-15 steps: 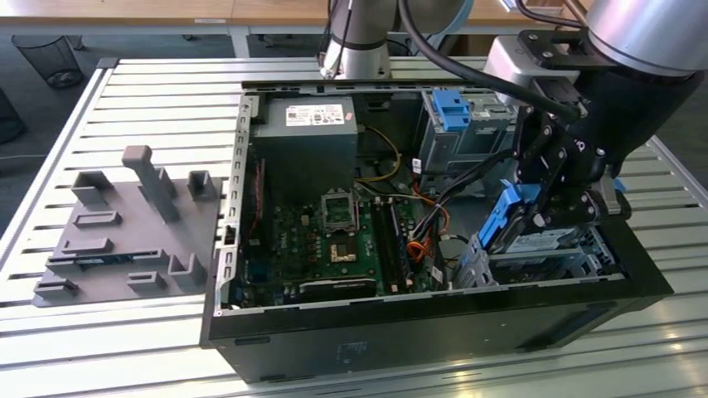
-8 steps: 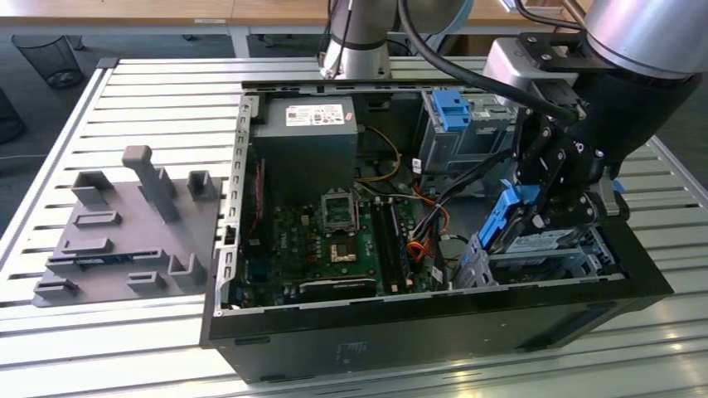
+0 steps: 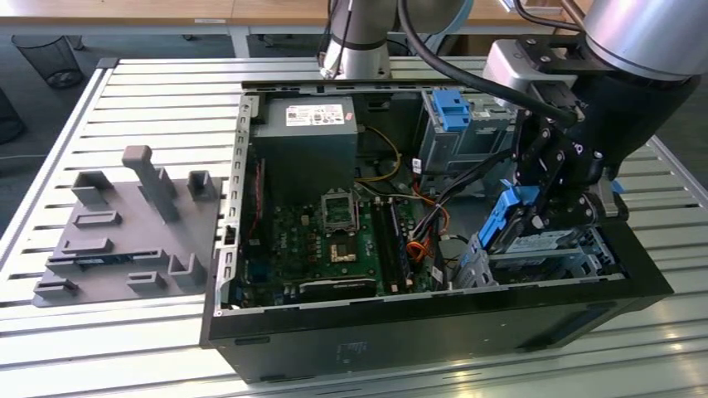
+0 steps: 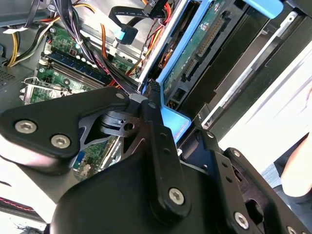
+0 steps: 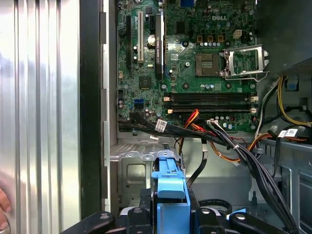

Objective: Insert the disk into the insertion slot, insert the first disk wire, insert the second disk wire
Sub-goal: 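Insert the disk into the insertion slot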

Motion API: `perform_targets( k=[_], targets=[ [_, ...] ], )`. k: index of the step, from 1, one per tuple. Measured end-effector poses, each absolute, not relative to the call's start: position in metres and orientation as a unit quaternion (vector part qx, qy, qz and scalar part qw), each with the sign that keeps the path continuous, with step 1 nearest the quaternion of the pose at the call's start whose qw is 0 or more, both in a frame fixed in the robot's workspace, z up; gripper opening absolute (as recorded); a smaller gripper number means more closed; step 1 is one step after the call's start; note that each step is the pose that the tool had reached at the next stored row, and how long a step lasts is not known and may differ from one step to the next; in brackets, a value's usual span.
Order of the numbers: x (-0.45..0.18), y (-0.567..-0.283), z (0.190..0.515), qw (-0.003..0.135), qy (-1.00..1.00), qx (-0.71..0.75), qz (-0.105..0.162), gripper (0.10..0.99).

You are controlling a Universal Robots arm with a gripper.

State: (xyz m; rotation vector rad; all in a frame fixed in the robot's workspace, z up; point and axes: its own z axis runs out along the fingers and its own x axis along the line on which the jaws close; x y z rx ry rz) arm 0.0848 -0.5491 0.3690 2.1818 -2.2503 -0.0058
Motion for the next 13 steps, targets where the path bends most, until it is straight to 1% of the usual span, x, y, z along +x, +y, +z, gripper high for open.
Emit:
perform_targets(
  k=[7, 9, 13],
  targets=[
    [0.0848, -0.5491, 0.3679, 0.003, -0.718, 0.696, -0.002, 0.365],
    [0.0848, -0.5491, 0.3672, -0.002, -0.718, 0.696, -0.006, 0.365],
    [0.0848, -0.5491, 0.366, -0.002, -0.718, 0.696, -0.006, 0.365]
  ],
)
